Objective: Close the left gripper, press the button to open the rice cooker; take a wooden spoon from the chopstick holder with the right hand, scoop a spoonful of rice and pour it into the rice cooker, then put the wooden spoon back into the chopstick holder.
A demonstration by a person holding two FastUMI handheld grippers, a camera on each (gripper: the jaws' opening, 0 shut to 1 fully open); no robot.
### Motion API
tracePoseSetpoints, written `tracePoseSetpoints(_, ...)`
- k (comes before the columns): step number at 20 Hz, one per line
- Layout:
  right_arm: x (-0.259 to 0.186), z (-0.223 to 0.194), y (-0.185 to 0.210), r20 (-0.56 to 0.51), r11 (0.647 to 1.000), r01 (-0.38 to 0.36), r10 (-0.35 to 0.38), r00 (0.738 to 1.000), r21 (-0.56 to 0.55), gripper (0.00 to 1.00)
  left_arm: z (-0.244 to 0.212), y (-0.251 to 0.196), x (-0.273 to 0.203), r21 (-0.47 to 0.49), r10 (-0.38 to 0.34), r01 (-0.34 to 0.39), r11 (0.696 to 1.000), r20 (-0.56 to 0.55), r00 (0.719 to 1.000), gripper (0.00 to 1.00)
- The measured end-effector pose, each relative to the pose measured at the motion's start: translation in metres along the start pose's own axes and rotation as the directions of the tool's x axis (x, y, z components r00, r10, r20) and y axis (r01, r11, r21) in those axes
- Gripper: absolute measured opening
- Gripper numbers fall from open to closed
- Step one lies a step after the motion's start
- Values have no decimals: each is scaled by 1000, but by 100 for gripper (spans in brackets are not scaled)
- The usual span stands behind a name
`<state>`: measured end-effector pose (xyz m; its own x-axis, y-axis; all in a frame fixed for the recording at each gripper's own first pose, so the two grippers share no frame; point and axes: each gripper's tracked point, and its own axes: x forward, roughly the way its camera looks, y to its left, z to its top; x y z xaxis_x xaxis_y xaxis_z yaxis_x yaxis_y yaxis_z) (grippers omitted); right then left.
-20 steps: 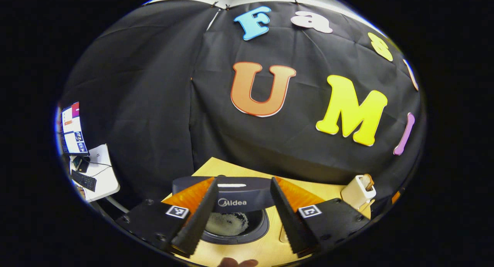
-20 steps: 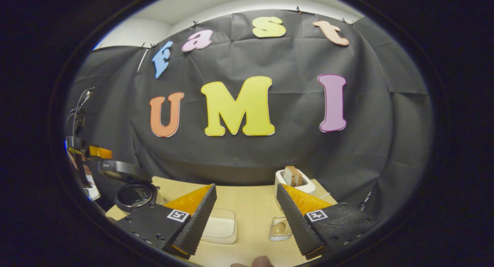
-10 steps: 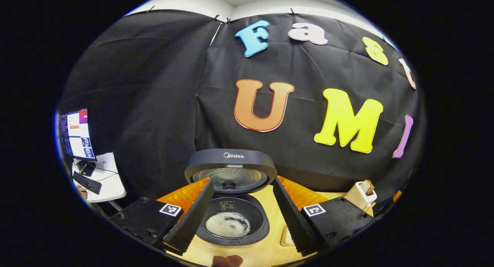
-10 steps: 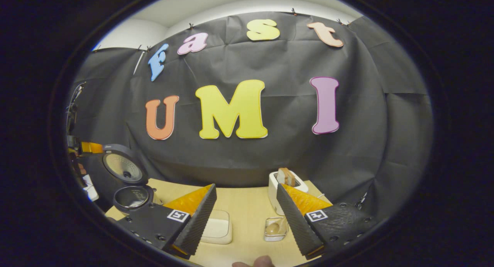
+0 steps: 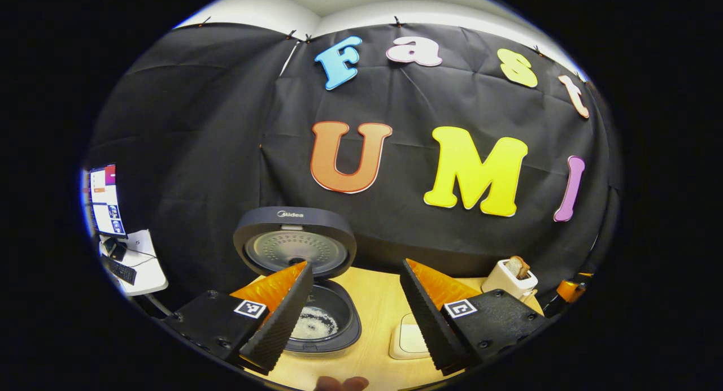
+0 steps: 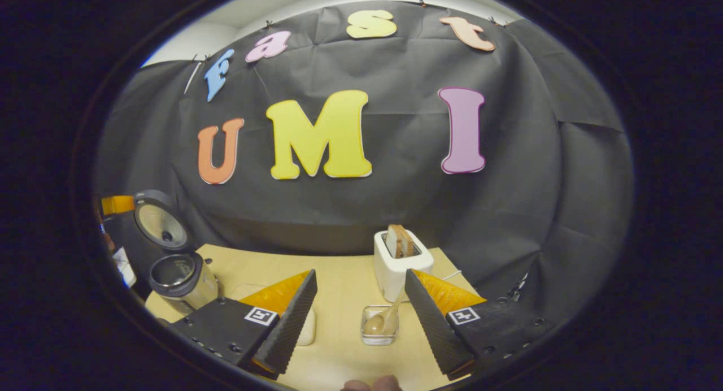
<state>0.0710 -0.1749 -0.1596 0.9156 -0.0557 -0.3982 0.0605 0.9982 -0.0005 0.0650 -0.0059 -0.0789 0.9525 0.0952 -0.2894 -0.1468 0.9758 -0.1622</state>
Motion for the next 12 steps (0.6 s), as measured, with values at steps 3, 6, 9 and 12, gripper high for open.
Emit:
tracePoseSetpoints(3, 26, -26, -19, -69, 999, -8, 10, 998, 33, 94, -1, -13, 4, 7, -14, 14, 1000, -6, 1000, 98)
tracePoseSetpoints(6, 55, -57, -37, -150, 999, -14, 21, 989, 50, 94, -2, -25, 9, 10, -24, 24, 1000, -11, 1000, 98)
tracePoseSetpoints(9, 89, -84, -50, -214, 997, -26, 43, 976, 79, 96, -4, -37, 14, 15, -28, 28, 999, -20, 999, 98)
tracePoseSetpoints(12, 124, -105, -58, -255, 994, -40, 64, 965, 98, 96, -6, -53, 18, 23, -32, 33, 999, -23, 999, 98)
